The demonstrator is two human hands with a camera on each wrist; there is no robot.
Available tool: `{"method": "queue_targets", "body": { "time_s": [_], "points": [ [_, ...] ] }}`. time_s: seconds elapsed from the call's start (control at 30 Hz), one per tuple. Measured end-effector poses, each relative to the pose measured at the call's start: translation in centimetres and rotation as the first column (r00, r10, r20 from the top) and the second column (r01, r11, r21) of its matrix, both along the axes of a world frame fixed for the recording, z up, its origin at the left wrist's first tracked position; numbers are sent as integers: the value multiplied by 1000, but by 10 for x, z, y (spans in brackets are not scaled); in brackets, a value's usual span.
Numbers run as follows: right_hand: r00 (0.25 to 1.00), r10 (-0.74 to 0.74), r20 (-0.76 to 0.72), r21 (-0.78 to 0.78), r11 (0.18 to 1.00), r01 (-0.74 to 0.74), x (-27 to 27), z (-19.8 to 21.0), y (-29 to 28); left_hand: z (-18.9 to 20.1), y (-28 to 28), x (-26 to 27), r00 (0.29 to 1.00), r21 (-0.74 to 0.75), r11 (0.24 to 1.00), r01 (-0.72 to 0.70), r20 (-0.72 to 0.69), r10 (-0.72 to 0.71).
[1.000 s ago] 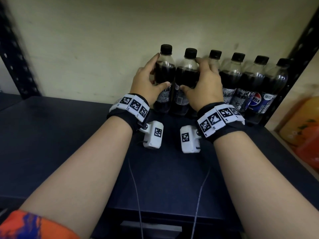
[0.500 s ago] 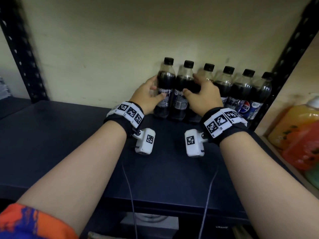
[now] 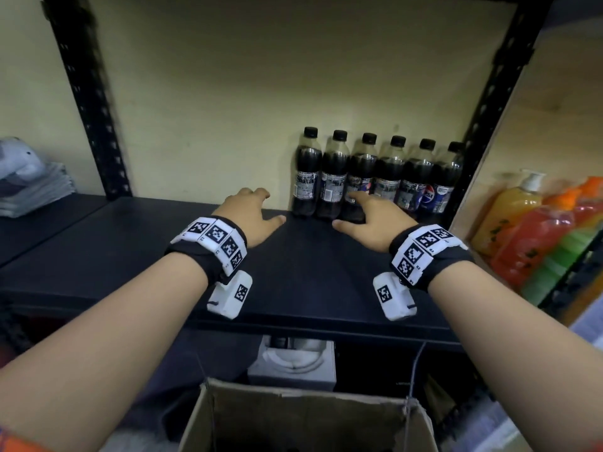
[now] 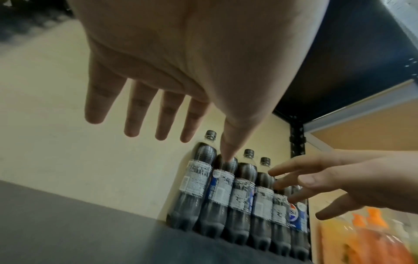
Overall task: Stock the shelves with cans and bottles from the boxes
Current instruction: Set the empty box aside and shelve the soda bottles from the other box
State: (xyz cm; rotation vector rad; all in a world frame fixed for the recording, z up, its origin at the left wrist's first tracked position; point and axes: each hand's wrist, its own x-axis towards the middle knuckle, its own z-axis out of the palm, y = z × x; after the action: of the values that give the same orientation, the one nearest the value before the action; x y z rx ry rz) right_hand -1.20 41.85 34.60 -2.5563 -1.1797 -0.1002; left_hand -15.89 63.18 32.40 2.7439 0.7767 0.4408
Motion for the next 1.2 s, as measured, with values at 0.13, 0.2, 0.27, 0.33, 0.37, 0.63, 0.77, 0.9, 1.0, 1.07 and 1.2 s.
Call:
{"method": "queue_targets", "body": {
  "time_s": [0.13,0.2,0.27,0.33,0.37,0.63,0.77,0.9,1.0,1.07,1.2],
  "points": [
    [999,3,-51,-116,993,-9,-31,-17,-32,-15,-31,-36,994,15,1000,8,-113,-6],
    [996,0,-84,-160,987,-13,-47,-25,-49,-21,-48,-53,987,15,1000,8,-163,-6],
    [993,-5,-115,-201,979,-18,-66,-32,-66,-27,-65,-70,977,3,1000,9,-212,-9],
    [990,-13,-143,-234,972,-21,-84,-37,-82,-33,-82,-86,964,-21,1000,16,-266,-21],
    [988,-17,-156,-253,967,-23,-93,-40,-90,-35,-91,-94,957,-32,999,25,-289,-33],
    [937,-18,-349,-439,886,-147,-153,-64,-129,-51,-151,-126,918,-174,980,100,-363,-158],
    [909,-73,-411,-590,781,-204,-157,-102,-130,-86,-171,-119,844,-252,960,119,-484,-232],
    [897,-147,-417,-731,641,-235,-149,-151,-127,-144,-181,-107,704,-335,938,94,-644,-301],
    [908,-183,-378,-784,585,-209,-135,-188,-126,-189,-179,-99,659,-373,927,26,-691,-297],
    [901,-223,-373,-790,586,-182,-122,-212,-127,-214,-176,-91,654,-371,929,-9,-704,-275],
    [886,-268,-378,-761,634,-133,-103,-250,-131,-253,-168,-72,637,-376,926,-14,-718,-282]
  ]
}}
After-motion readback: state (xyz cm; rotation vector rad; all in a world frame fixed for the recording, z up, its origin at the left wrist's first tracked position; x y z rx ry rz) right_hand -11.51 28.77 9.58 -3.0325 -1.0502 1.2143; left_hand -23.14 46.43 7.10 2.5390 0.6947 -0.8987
